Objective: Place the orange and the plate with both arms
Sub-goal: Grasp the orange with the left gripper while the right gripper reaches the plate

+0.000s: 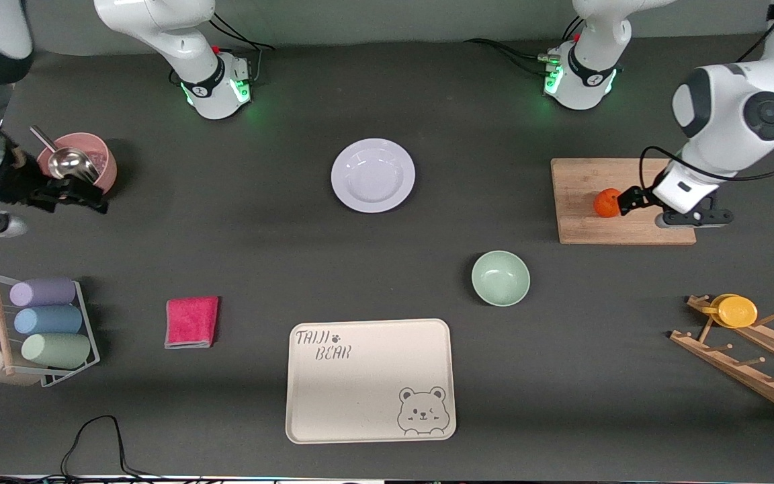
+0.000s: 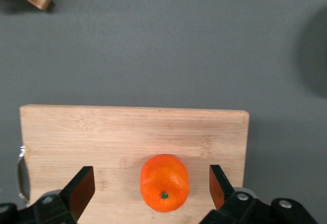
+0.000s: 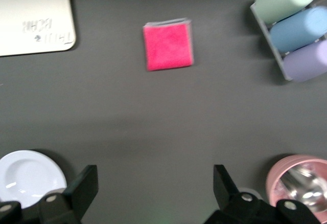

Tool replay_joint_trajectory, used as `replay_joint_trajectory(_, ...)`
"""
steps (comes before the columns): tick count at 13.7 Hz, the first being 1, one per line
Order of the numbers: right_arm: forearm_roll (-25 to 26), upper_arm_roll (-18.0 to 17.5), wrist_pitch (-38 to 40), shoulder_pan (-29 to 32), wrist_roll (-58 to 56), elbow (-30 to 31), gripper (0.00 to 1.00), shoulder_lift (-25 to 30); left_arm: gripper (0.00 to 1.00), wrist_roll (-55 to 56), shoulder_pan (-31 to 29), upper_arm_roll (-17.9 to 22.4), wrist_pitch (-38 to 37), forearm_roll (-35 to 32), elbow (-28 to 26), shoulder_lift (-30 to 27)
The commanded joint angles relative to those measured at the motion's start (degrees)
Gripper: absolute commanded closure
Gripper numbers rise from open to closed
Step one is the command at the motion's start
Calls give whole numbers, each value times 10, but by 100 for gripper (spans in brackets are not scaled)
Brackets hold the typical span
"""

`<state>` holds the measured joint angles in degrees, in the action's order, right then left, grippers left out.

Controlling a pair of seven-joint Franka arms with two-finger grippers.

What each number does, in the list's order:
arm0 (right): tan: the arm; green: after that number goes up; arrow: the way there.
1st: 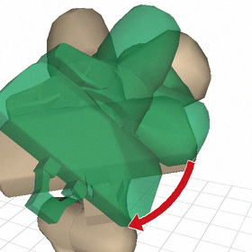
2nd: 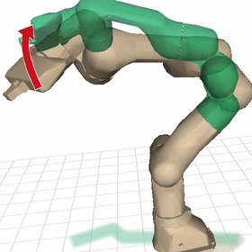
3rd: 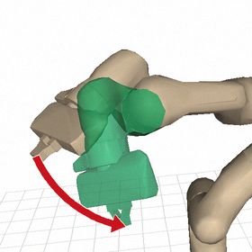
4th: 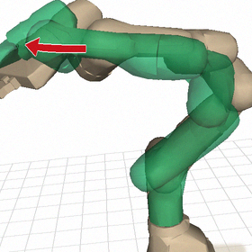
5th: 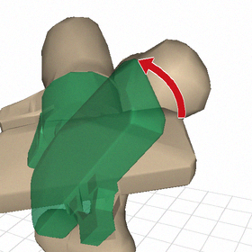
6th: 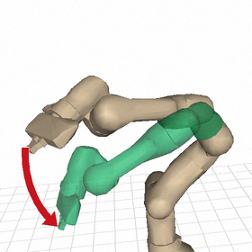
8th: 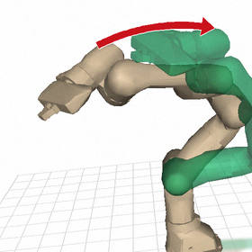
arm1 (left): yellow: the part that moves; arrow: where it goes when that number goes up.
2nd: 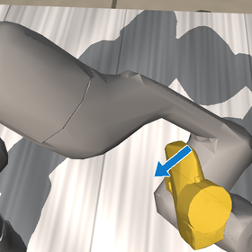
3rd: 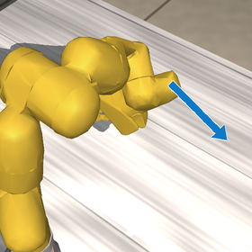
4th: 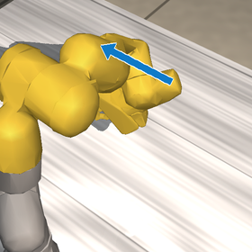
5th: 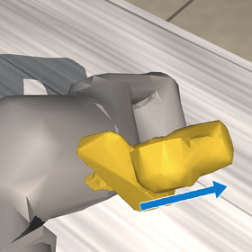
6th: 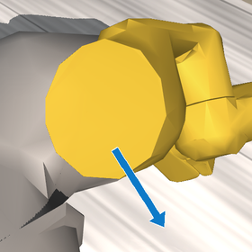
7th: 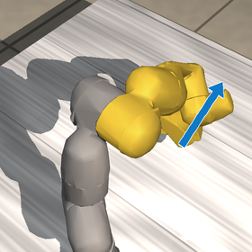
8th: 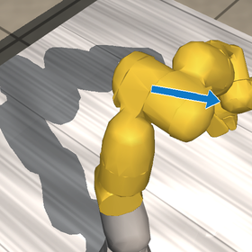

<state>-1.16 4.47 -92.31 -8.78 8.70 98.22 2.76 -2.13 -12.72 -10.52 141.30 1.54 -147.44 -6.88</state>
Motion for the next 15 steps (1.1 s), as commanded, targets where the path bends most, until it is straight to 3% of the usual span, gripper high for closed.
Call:
replay_joint_trajectory(1, -11, 2, -46, -56, 76, 106, 0, 91, 0, 1, -3, -1, 66, -2, -64, -10)
replay_joint_trajectory(5, -11, 1, -109, -138, 165, 223, 0, 177, 0, 1, -6, -1, 138, 4, -100, 24)
replay_joint_trajectory(7, -11, 0, -110, -173, 207, 236, 0, 183, 0, 2, -7, -1, 182, 4, -117, 42)
replay_joint_trajectory(11, -11, -2, -113, -201, 225, 281, 0, 218, 0, 4, -11, -1, 183, 6, -122, 50)
replay_joint_trajectory(15, -18, 5, -87, -199, 145, 297, 0, 231, 1, 4, -11, -1, 181, 15, -125, 53)
